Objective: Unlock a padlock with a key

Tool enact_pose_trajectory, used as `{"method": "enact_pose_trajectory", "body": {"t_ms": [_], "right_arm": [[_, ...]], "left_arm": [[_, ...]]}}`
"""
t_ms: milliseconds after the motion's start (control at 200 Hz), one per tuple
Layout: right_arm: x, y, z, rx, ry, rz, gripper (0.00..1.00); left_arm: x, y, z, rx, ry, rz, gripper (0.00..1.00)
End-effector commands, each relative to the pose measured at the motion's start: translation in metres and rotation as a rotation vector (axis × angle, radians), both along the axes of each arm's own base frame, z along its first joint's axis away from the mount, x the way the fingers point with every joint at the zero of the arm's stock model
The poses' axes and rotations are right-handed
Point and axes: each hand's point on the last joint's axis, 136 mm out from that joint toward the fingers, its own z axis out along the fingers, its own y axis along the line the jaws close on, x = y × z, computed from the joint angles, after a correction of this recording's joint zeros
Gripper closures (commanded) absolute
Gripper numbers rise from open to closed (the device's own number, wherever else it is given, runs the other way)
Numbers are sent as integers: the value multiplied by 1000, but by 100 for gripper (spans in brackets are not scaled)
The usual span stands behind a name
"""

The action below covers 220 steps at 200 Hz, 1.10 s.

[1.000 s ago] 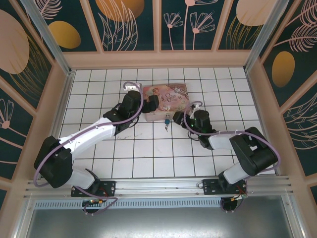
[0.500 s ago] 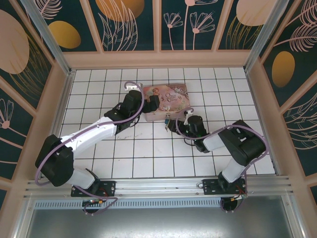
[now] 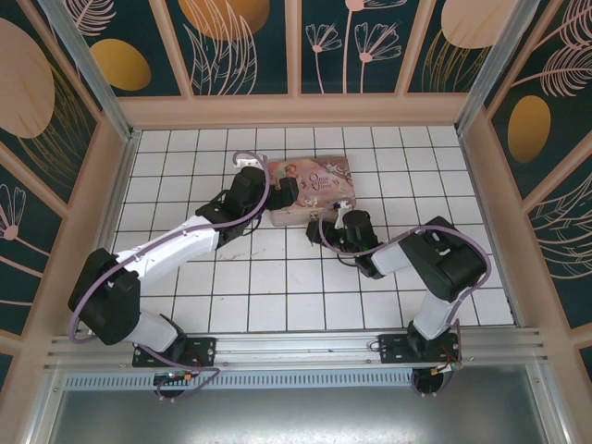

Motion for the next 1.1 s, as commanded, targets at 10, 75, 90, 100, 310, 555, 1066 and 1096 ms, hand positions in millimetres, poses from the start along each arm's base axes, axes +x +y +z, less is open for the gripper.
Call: {"method": "enact_pose_trajectory", "body": {"t_ms": [10, 75, 90, 100, 310, 555, 1066, 1096], "right_arm": [[1, 10, -1, -19, -16, 38, 44], [1, 12, -2, -21, -17, 42, 45], [1, 12, -3, -23, -15, 42, 45], [1, 12, -3, -22, -15, 42, 45], [0, 13, -8, -26, -5, 41, 50], [1, 12, -13, -34, 5, 31, 61], [-6, 1, -3, -33, 0, 24, 100], [-8, 1, -2, -31, 0, 27, 100]], "left_arm": [[5, -3, 9, -32, -6, 0, 1], [5, -3, 9, -35, -4, -1, 1], [6, -3, 9, -36, -4, 0, 1], [6, -3, 9, -36, -3, 0, 1], [6, -2, 9, -47, 2, -2, 1], [8, -2, 9, -55, 1, -1, 1], [5, 2, 13, -50, -8, 1, 1], [5, 2, 13, -48, -11, 0, 1]]}}
